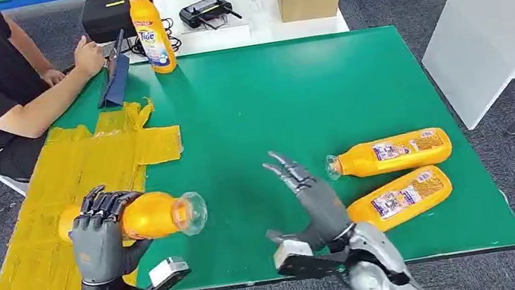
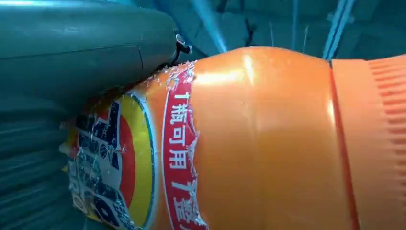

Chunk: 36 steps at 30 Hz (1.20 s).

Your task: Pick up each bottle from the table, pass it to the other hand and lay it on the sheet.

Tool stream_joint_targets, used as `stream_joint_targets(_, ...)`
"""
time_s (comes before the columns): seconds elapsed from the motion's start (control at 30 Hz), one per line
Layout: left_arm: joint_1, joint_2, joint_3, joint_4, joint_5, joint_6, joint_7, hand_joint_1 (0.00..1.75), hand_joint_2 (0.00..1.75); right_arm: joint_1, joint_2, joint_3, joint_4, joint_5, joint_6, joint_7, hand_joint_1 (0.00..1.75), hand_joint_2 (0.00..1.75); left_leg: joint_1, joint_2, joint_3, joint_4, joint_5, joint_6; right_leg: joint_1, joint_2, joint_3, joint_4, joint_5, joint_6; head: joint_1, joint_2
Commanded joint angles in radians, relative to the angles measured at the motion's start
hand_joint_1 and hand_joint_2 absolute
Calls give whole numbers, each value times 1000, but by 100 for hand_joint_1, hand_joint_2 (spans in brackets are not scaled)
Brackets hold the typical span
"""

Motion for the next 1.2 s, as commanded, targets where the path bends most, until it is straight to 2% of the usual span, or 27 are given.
stream_joint_targets(0.03,-167,146,31,500,-310,-71,219,175,175,65,-247,-230,-208,-97,162,-68,0,175,-1,-4,2,-3,1,1,-1,-5,4,-3,0,0,0,0)
stream_joint_targets(0.07,-215,155,24,600,-315,-84,232,175,175,49,-248,-225,-197,-81,168,-59,0,175,-1,-5,2,-3,2,1,0,-5,5,-3,1,0,1,0)
stream_joint_targets(0.13,-252,159,14,673,-307,-59,223,175,175,41,-246,-227,-187,-78,172,-58,0,175,-1,-2,2,-4,2,0,-2,-3,4,-3,2,-1,0,0)
stream_joint_targets(0.23,-329,179,-11,816,-356,-92,325,175,175,27,-253,-210,-161,-93,210,-57,0,175,0,-1,2,-4,2,0,0,-2,4,-4,2,-1,0,0)
stream_joint_targets(0.27,-352,187,-33,858,-354,-73,356,0,175,29,-266,-197,-162,-86,215,-60,0,175,-1,-1,2,-3,2,0,-1,-2,4,-3,1,-1,0,0)
stream_joint_targets(0.3,-379,188,-25,899,-352,-63,348,0,175,33,-304,-182,-171,-80,227,-57,0,175,0,-2,2,-3,2,0,-1,-3,4,-4,1,-1,0,0)
stream_joint_targets(0.33,-403,188,-22,919,-356,-42,344,0,0,10,-359,-164,-168,-91,262,-39,0,175,0,-1,2,-2,1,0,-1,-2,3,-1,0,0,0,0)
stream_joint_targets(0.37,-413,190,-15,920,-353,-39,346,0,0,-10,-404,-163,-164,-86,280,-17,0,175,1,-2,2,-2,1,0,0,-3,4,-2,1,-1,0,0)
stream_joint_targets(0.5,-405,201,-9,878,-324,-56,308,0,0,-37,-496,-188,-134,-137,385,3,0,175,-1,-2,2,0,1,1,-2,-2,4,0,1,0,0,0)
stream_joint_targets(0.6,-401,203,-1,846,-330,-37,327,0,0,-66,-551,-179,-102,-104,406,28,0,175,0,1,1,-1,1,2,-1,1,5,-2,2,0,0,0)
stream_joint_targets(0.83,-391,204,0,792,-311,-38,314,0,0,-98,-545,-148,-36,-75,411,52,0,175,0,1,2,-1,1,1,-2,1,5,-3,2,-1,0,0)
stream_joint_targets(0.97,-387,208,-1,751,-288,14,306,0,0,-137,-558,-94,27,-58,410,80,0,175,-1,1,2,0,1,1,-2,0,4,-1,1,-1,0,0)
stream_joint_targets(1.03,-376,204,17,680,-257,27,290,0,0,-162,-566,-58,70,-63,415,81,0,175,0,2,3,-1,1,1,-1,1,4,-3,2,-1,0,0)
stream_joint_targets(1.13,-346,180,86,542,-273,27,300,0,0,-179,-535,-24,128,-39,395,77,0,175,0,2,1,0,1,1,-1,1,3,-2,2,0,0,0)
stream_joint_targets(1.2,-346,180,86,542,-273,27,300,0,0,-179,-535,-24,128,-39,395,77,0,175,0,2,1,0,1,1,-1,2,4,-2,2,0,0,0)
